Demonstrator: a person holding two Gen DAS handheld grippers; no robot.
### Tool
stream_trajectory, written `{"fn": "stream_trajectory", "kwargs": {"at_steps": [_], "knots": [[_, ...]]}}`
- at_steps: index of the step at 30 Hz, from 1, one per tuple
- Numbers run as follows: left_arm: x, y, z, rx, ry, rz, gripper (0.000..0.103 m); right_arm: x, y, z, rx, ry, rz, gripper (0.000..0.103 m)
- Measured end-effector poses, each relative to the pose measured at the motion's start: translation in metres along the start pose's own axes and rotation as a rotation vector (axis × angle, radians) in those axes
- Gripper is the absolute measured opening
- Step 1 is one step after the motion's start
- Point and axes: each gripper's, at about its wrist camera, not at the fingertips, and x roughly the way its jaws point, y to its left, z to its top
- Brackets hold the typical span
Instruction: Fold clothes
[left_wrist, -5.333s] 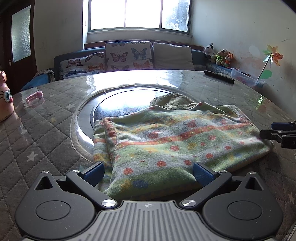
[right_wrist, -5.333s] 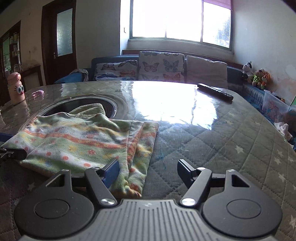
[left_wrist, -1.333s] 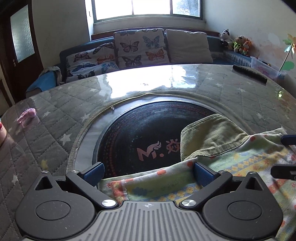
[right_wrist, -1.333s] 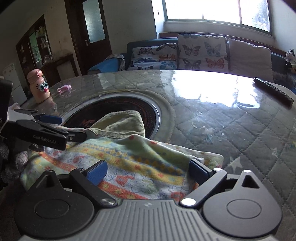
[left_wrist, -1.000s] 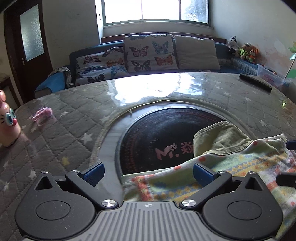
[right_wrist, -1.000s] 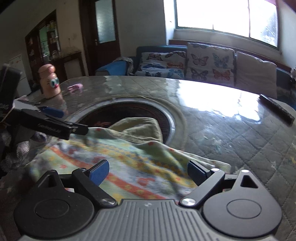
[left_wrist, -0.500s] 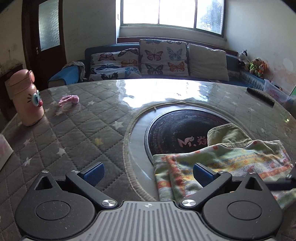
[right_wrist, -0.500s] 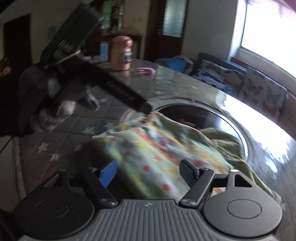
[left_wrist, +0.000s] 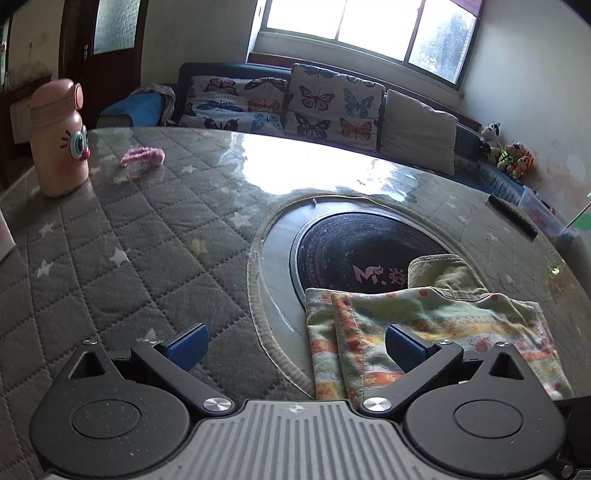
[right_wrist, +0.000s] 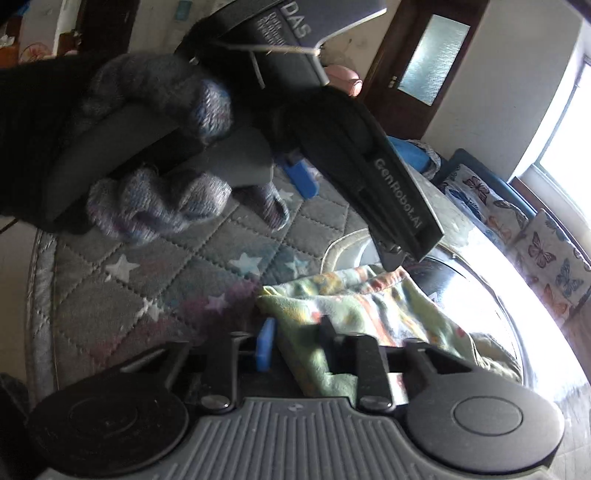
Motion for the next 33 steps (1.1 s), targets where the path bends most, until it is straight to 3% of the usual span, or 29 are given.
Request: {"fn": "stream_trajectory", "kwargs": {"at_steps": [3, 13, 16, 18, 20, 23, 27, 33], "knots": [[0.001, 0.003, -0.001, -0.053, 0.025, -0.027, 0.103, -0.007, -0.006, 0.002, 0.047, -0.025, 0.006, 0.010], [0.010, 0.004, -0.005, -0.266, 0.126, -0.163, 0.101, -0.042, -0.035, 0.004, 0.171, -0.121, -0.002, 0.008], [0.013, -0.003, -0.006, -0.275, 0.140, -0.205, 0.088, -0.051, -0.037, -0.001, 0.187, -0.138, 0.001, 0.007], [0.016, -0.006, -0.006, -0.288, 0.152, -0.225, 0.073, -0.055, -0.039, -0.004, 0.195, -0.145, 0.007, 0.007], [0.019, -0.006, -0.009, -0.298, 0.165, -0.237, 0.047, -0.057, -0.041, -0.007, 0.205, -0.149, 0.019, 0.007], [0.023, -0.006, -0.012, -0.308, 0.178, -0.235, 0.023, -0.059, -0.046, -0.011, 0.231, -0.143, 0.043, 0.008], [0.024, -0.006, -0.012, -0.311, 0.180, -0.232, 0.018, -0.065, -0.060, -0.020, 0.293, -0.133, 0.060, 0.014], [0.022, -0.007, -0.013, -0.299, 0.173, -0.224, 0.017, -0.081, -0.086, -0.062, 0.409, -0.082, -0.093, 0.014]]}}
